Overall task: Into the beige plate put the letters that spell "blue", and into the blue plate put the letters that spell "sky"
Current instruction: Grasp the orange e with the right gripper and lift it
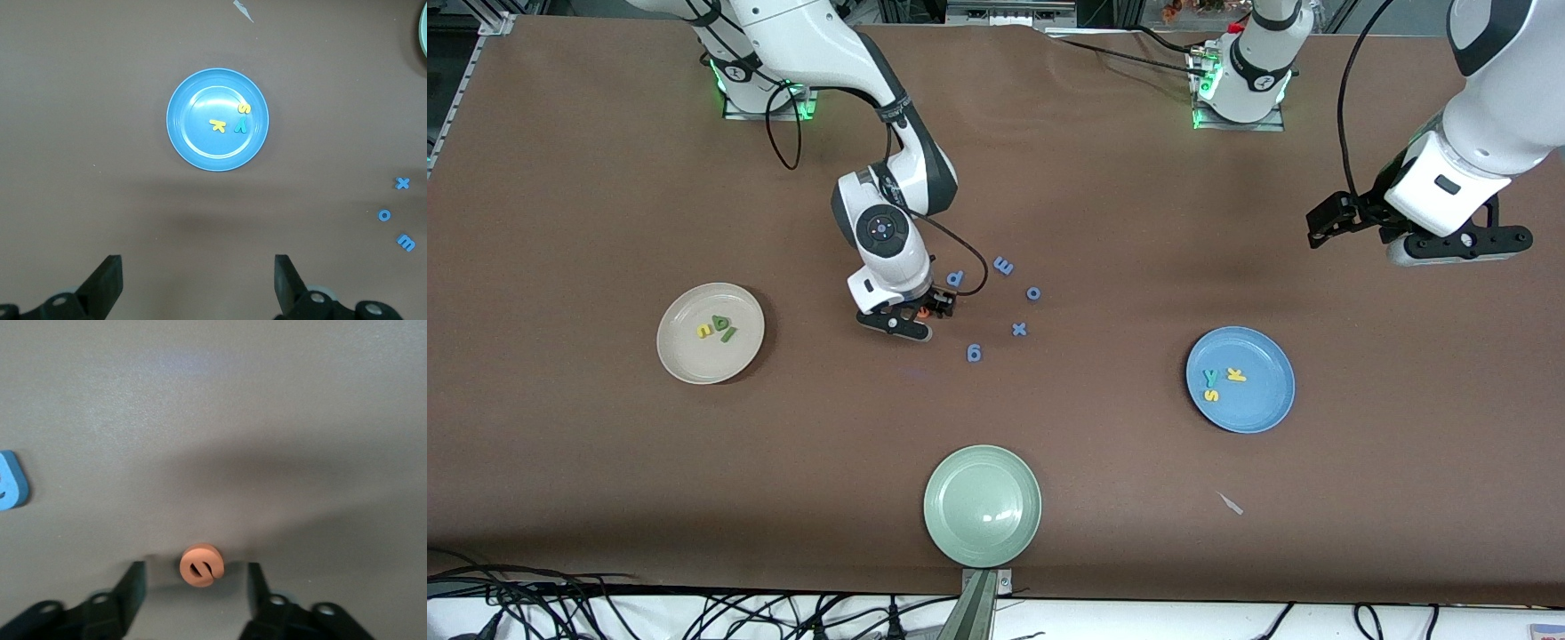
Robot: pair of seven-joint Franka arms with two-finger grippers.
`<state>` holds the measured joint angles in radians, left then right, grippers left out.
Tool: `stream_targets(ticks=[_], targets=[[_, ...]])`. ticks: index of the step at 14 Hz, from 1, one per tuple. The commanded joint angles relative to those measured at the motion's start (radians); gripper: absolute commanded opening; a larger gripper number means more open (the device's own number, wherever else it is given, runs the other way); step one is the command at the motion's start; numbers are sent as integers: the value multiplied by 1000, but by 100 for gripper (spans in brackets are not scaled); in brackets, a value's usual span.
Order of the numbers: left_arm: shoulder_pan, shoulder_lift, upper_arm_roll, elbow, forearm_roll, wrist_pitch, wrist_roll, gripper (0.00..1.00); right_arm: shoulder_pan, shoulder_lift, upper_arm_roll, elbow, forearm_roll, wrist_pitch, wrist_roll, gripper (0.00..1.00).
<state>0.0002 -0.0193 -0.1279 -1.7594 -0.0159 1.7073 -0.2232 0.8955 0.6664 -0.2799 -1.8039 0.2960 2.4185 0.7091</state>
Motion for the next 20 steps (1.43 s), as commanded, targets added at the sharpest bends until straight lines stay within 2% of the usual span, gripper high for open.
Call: stream_targets(ticks=[1,3,5,7,8,9,10,12,14,17,20], targets=[[1,1,-1,17,39,-11,24,100,13,16,-5,-8,18,37,3,64],[0,2,-3,18,65,-11,59,100,13,24,-5,-11,18,56,3,64],[1,2,-3,20,62,-9,64,100,13,25,-5,-11,18,56,0,56],[1,2,-3,18,62,-9,64,100,13,24,-5,-11,18,53,-6,28],[1,2,-3,18,62,-9,64,100,13,24,-5,-11,18,51,-7,17],[1,2,-3,18,62,-9,64,100,13,24,-5,-11,18,50,-7,8],[1,2,-3,18,62,-9,64,100,13,22,-5,-11,18,48,-8,4],[1,2,-3,18,62,-11,64,100,10,9,-10,3,18,27,-23,1],[1,2,-3,18,62,-11,64,100,3,-19,-54,21,17,-65,-84,1],[1,2,-3,18,62,-11,64,100,3,-67,-181,14,17,-220,-302,1],[1,2,-3,18,62,-12,64,100,2,-73,-321,11,18,-338,-547,1]])
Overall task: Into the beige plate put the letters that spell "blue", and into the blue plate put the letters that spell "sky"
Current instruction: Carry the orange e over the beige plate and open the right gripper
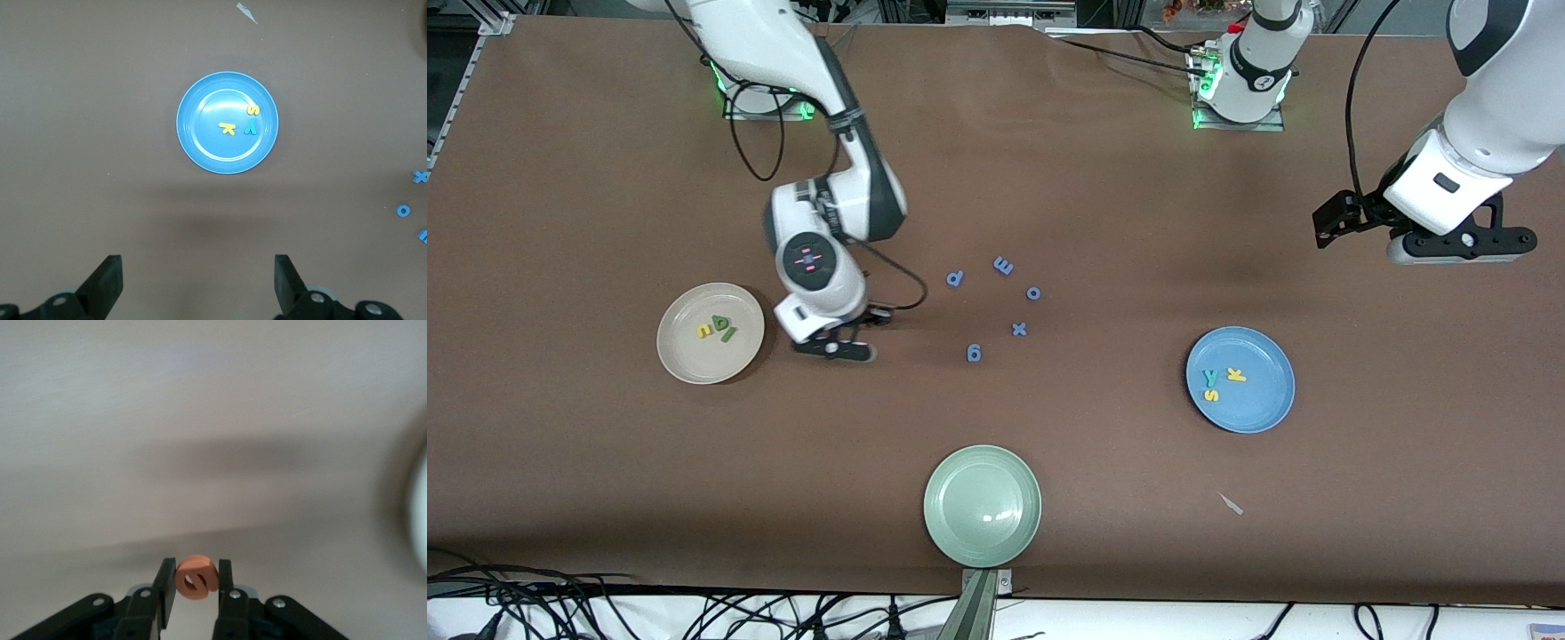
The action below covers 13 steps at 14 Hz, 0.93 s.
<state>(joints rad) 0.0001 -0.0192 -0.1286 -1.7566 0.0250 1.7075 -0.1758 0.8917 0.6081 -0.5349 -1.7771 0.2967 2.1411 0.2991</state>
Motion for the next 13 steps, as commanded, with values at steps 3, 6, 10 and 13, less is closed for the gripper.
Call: stream_targets(ticks=[3,6,10,13], targets=[[1,2,-2,16,21,-13,15,100,-78,-4,-102,-18,16,-107,-257,6],[1,2,-2,14,21,-13,16,100,-190,27,-100,-10,16,-90,-365,6],[1,1,-2,14,21,-14,16,100,-251,45,-99,-5,18,-53,-411,99],[1,1,-2,14,21,-14,15,100,-228,32,-92,17,18,-76,-413,100]])
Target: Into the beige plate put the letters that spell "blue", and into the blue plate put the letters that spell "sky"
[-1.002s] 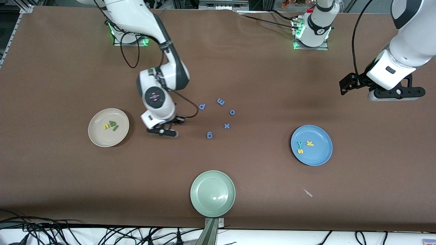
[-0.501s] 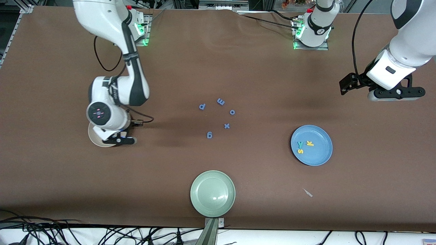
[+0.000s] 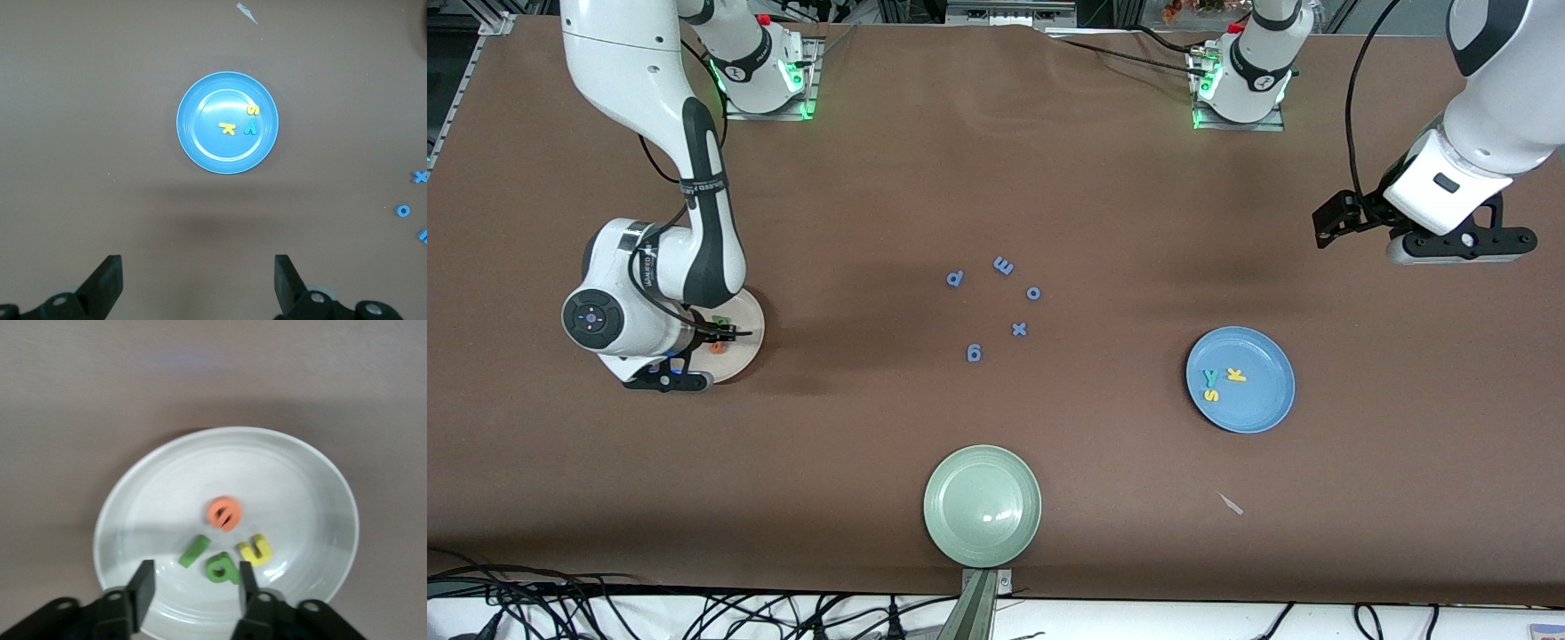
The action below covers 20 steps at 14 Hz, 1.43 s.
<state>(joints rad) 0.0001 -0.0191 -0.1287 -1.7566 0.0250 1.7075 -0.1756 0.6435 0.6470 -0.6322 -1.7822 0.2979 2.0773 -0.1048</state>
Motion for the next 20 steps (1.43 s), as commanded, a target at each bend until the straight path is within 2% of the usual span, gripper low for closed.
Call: stream_targets(ticks=[1,5,8,13,14,15,17,18,20], targets=[[1,1,-2,14,21,-14,15,100,25,-7,3,39,17,-37,-12,100],[1,2,-2,16,21,-14,15,100,28,-9,5,187,20,-268,5,100],[0,2,-2,16,21,-14,13,100,51,-32,0,293,6,-448,109,100],[0,2,-2,14,21,-14,15,100,152,-98,-17,297,-6,-470,197,100],[0,2,-2,16,21,-14,13,100,172,-127,-17,297,-19,-468,209,100],[0,1,-2,16,21,-14,13,100,188,-159,-15,293,-69,-468,221,100],[0,2,-2,14,21,-14,13,100,176,-231,35,290,-147,-486,232,100],[1,1,-2,16,21,-14,13,100,126,-274,101,288,-198,-490,240,100],[1,1,-2,14,21,-16,16,100,-55,-360,291,267,-272,-488,243,100]])
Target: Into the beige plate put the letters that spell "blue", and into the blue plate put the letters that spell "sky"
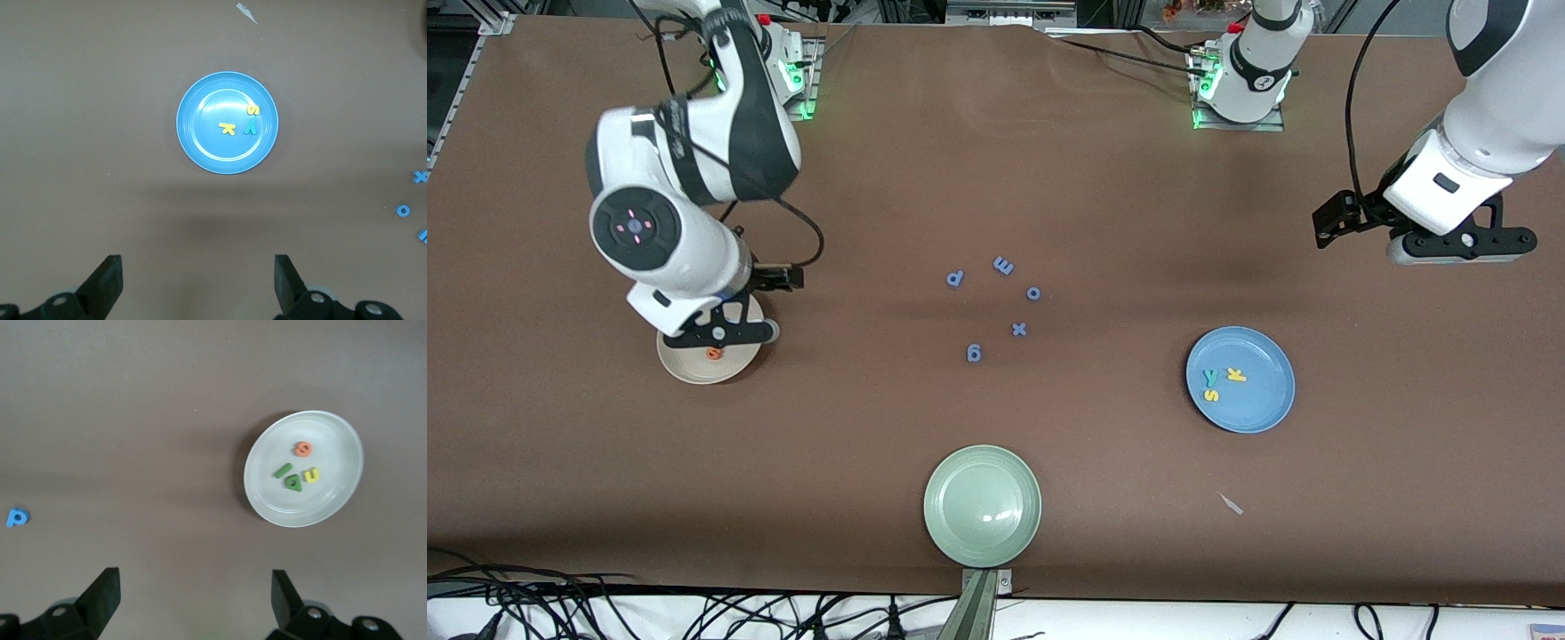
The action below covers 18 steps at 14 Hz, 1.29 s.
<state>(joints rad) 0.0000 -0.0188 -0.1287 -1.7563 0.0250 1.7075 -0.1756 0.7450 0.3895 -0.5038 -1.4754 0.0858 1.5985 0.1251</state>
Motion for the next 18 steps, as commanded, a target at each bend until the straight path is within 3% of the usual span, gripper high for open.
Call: stream_targets(ticks=[1,3,7,10,18], targets=[[2,0,-2,14,21,-19,15,100,-226,-124,222,-45,-67,-9,11,100],[2,0,-2,14,21,-19,15,100,-335,-165,286,-48,-67,-8,5,100],[0,0,-2,14,21,-19,13,100,-461,-236,312,-72,-63,0,-5,100],[0,0,-2,14,21,-19,15,100,-570,-257,384,-72,-60,-28,-51,100],[2,0,-3,14,21,-19,15,100,-659,-305,392,-103,-54,-45,-48,100]])
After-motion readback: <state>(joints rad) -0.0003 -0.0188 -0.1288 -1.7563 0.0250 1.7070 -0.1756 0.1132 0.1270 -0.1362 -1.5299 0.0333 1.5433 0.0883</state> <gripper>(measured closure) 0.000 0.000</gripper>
